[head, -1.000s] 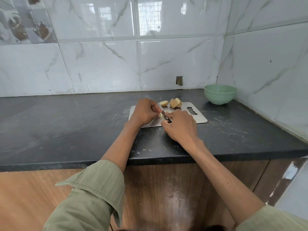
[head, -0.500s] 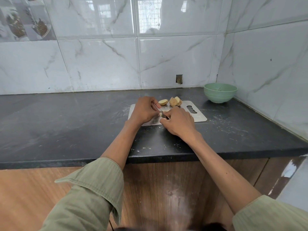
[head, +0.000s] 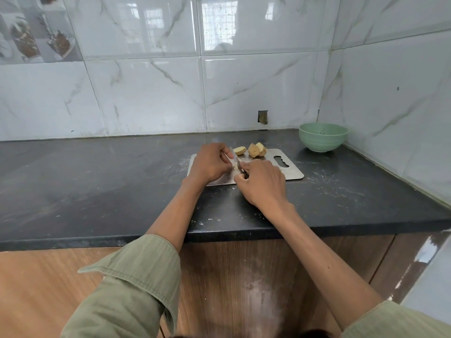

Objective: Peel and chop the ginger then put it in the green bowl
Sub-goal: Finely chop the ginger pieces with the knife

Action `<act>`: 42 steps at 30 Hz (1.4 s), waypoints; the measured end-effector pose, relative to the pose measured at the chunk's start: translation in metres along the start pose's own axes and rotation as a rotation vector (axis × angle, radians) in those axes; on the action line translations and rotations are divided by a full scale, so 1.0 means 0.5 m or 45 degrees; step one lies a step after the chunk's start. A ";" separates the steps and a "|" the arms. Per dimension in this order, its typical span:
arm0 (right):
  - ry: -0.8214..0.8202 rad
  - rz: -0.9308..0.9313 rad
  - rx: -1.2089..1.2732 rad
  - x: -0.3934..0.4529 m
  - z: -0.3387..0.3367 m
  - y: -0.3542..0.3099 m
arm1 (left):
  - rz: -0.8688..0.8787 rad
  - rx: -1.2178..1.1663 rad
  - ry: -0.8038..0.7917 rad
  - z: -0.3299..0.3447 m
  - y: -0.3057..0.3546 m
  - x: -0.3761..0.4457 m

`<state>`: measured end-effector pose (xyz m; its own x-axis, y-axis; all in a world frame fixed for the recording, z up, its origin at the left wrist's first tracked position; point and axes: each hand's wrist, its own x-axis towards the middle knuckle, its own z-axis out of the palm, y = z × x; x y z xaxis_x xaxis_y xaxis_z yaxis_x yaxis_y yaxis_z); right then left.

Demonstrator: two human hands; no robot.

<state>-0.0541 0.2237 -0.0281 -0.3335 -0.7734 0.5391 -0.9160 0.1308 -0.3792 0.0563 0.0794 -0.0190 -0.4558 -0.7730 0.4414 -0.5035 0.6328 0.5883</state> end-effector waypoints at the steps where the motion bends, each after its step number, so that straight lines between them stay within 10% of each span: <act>1: 0.018 0.006 0.033 0.000 -0.001 0.003 | -0.007 0.000 0.017 0.000 -0.002 0.000; 28: -0.125 -0.006 -0.062 0.014 -0.003 0.005 | 0.010 -0.020 -0.011 0.008 0.001 0.000; 42: 0.119 0.047 0.128 0.016 -0.007 0.028 | 0.168 -0.066 0.156 0.007 -0.006 0.004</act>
<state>-0.0701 0.2217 -0.0263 -0.3902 -0.7073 0.5895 -0.8775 0.0917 -0.4708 0.0542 0.0762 -0.0221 -0.4210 -0.6855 0.5940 -0.4053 0.7281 0.5529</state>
